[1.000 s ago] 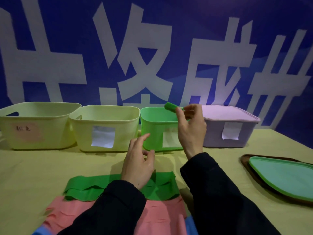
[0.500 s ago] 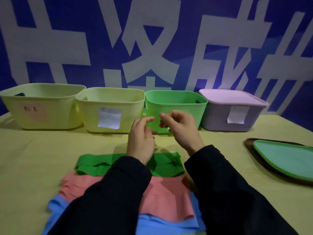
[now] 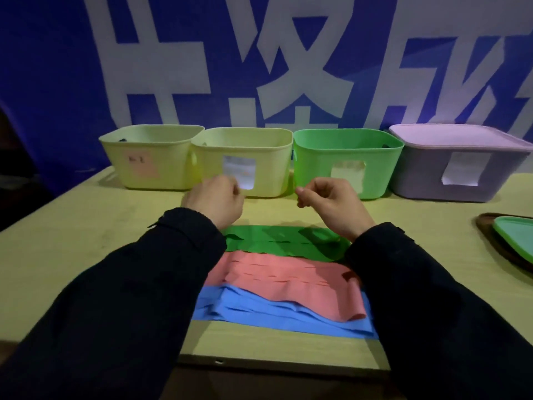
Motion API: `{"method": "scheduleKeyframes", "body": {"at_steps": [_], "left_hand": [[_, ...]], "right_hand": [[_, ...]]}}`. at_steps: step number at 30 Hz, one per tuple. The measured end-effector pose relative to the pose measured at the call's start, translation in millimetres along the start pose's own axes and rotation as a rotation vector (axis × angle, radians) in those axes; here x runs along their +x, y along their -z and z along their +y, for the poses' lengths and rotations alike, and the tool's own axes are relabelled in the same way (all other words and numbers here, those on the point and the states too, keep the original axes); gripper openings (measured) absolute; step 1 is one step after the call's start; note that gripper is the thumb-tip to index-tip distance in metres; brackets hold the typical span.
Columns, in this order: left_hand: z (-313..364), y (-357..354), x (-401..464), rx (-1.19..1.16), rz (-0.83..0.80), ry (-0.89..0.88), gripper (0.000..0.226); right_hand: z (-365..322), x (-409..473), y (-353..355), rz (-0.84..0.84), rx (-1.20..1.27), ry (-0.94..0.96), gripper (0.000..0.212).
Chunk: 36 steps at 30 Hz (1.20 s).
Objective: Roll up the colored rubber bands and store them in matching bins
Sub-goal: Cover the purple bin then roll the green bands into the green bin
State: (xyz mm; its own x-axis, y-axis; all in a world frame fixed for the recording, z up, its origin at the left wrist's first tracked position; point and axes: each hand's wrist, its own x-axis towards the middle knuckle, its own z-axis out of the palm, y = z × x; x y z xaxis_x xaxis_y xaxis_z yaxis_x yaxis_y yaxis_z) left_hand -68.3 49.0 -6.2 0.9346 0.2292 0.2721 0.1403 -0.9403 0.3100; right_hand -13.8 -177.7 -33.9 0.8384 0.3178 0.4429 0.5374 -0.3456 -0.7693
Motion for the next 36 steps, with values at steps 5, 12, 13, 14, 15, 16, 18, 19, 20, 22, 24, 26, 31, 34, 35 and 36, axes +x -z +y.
{"method": "scheduleKeyframes", "body": {"at_steps": [5,12,13,14,15,16,18,19,20,22,24,26,31,34,35,36], "left_hand": [[-40.6,0.2,-20.6,0.329,-0.176,0.266,0.043],[-49.3,-9.0,-16.7,0.142,-0.141,0.245,0.009],[-48.7,-8.8,-15.9,0.122,-0.136,0.245,0.007],[-48.4,-8.4,-15.5,0.133,-0.136,0.246,0.009],[-48.5,-7.9,-15.0,0.173,-0.139,0.251,0.015],[-48.8,-6.4,-15.5,0.222,-0.149,0.267,0.023],[-50.4,-5.1,-16.2,0.258,-0.197,0.298,0.034],[-51.5,-6.0,-16.0,0.236,-0.215,0.298,0.032],[-52.0,-7.3,-16.4,0.199,-0.212,0.292,0.027],[-51.7,-10.7,-17.9,0.138,-0.134,0.254,0.014],[-48.1,-12.6,-18.9,0.091,-0.018,0.213,0.008],[-42.9,-14.1,-16.1,0.015,0.051,0.184,0.007],[-28.6,-12.1,-8.9,-0.378,0.204,0.094,0.006],[-5.5,2.2,-10.7,-0.718,0.324,-0.068,0.008],[6.0,9.0,-12.7,-0.843,0.323,-0.123,0.012],[19.5,16.0,-15.6,-0.959,0.309,-0.176,0.017]], "right_hand": [[0.6,-1.2,-0.8,-0.025,-0.029,-0.007,0.029],[2.4,-2.9,-0.3,-0.053,-0.059,-0.034,0.030],[1.6,-3.2,-0.4,-0.056,-0.059,-0.035,0.029],[1.3,-3.8,-0.5,-0.059,-0.059,-0.035,0.029],[0.9,-4.4,-0.6,-0.062,-0.062,-0.029,0.029],[0.3,-4.6,-0.8,-0.065,-0.064,-0.021,0.029],[-0.8,-4.6,-0.8,-0.069,-0.066,-0.019,0.028],[-1.5,-4.6,-0.6,-0.071,-0.066,-0.023,0.028],[-2.2,-4.6,-0.3,-0.073,-0.068,-0.026,0.028],[-4.0,-5.3,-0.2,-0.077,-0.059,-0.029,0.028],[-4.8,-6.3,-1.6,-0.084,-0.048,-0.032,0.028],[-5.3,-6.1,-2.2,-0.093,-0.053,-0.033,0.027],[-5.0,-6.2,0.3,-0.095,-0.028,-0.022,0.027],[-10.2,-3.0,5.8,-0.082,0.085,0.000,0.021],[-12.9,-1.5,9.5,-0.062,0.159,0.018,0.015],[-17.0,-1.2,14.2,-0.037,0.248,0.044,0.008]]}}
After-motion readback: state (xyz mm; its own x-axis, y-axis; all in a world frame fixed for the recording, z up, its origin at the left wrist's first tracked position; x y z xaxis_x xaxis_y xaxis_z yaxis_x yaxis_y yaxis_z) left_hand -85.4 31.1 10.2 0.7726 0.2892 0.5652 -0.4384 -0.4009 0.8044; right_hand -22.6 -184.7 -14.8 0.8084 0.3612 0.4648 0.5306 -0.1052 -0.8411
